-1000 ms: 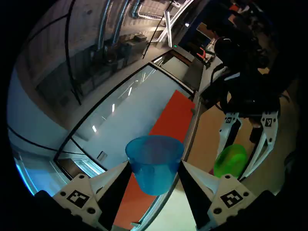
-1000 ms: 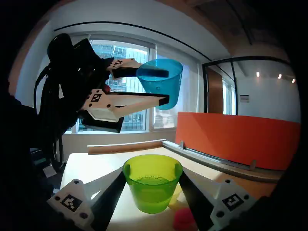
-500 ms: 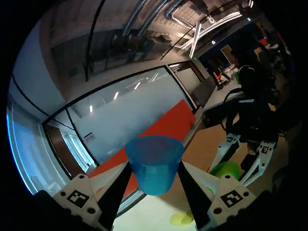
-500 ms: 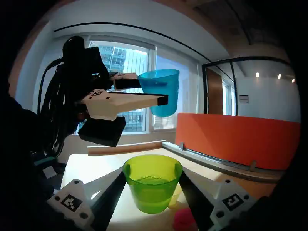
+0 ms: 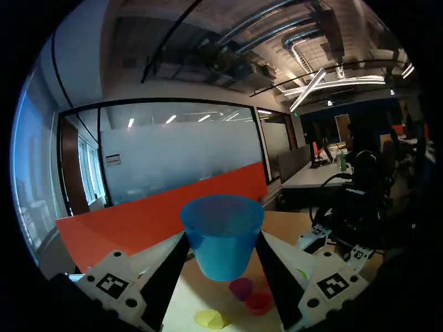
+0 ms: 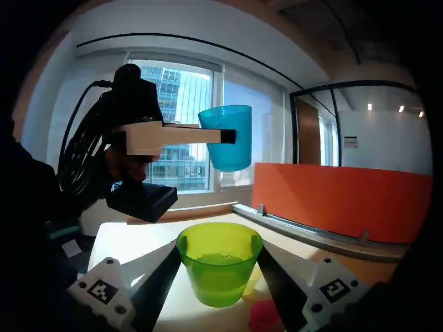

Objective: Pour water

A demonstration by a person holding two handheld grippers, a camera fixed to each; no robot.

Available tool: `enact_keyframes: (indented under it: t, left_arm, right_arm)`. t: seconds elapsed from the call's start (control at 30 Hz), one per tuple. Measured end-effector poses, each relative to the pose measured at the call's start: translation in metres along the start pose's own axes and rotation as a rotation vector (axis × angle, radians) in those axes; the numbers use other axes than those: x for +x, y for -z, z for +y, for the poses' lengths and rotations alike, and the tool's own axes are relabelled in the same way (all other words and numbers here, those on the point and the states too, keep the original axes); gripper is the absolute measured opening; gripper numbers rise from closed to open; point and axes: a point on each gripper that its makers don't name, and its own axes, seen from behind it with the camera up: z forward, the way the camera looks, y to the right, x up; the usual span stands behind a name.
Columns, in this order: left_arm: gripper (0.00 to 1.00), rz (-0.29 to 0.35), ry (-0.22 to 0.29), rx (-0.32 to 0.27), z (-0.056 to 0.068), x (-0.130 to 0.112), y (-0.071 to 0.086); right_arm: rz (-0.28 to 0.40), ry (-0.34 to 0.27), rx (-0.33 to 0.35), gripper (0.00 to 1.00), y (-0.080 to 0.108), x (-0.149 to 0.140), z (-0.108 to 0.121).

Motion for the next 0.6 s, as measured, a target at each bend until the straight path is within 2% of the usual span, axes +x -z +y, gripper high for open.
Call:
enact_keyframes:
  t: [0.1, 0.4, 0.6]
  left_arm:
    - [0.80, 0.006, 0.028, -0.003, -0.001, -0.001, 0.001]
    - [0.81, -0.035, 0.033, 0.016, -0.007, -0.021, 0.004]
    - [0.80, -0.049, 0.055, 0.025, -0.011, -0.036, 0.010]
  right_arm:
    - [0.001, -0.001, -0.002, 0.90, 0.000, 0.001, 0.000]
    - [-0.005, -0.008, -0.012, 0.90, 0.003, 0.001, 0.001]
    - [-0.016, -0.014, -0.036, 0.90, 0.011, -0.001, 0.008]
